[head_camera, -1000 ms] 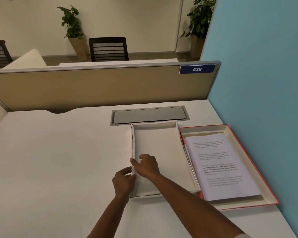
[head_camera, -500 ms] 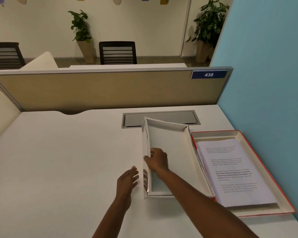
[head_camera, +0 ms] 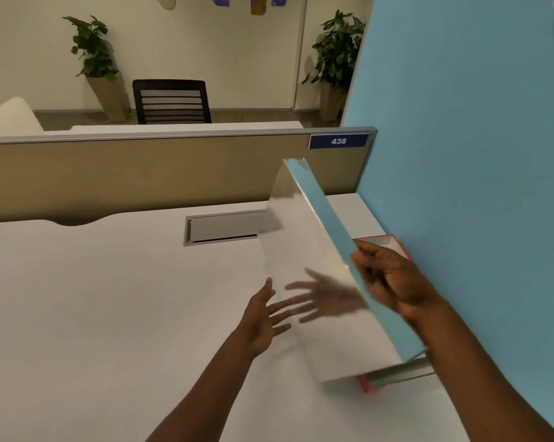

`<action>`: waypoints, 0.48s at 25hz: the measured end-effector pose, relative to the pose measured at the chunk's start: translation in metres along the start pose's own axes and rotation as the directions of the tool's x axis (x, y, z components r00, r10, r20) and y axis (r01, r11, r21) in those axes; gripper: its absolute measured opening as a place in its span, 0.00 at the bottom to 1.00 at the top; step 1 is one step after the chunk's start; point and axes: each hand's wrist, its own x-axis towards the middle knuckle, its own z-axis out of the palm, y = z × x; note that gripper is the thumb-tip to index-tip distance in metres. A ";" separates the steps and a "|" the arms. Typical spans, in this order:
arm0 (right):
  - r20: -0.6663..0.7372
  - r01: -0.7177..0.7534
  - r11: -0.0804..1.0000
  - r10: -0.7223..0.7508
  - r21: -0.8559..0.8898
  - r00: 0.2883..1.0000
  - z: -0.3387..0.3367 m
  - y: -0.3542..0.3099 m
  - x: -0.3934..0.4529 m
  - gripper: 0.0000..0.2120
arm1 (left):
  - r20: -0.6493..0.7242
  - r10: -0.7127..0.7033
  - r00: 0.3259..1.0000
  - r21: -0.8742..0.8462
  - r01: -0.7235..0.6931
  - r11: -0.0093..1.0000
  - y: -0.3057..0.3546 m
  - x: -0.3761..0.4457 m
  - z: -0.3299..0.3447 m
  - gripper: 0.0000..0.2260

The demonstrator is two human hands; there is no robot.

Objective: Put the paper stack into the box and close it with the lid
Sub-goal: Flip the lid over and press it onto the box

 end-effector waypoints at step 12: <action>-0.425 -0.159 0.746 -0.179 -0.646 0.887 -0.187 -0.099 -0.032 0.15 | 0.120 0.132 0.984 0.293 -0.162 0.942 -0.038 0.019 0.110 0.18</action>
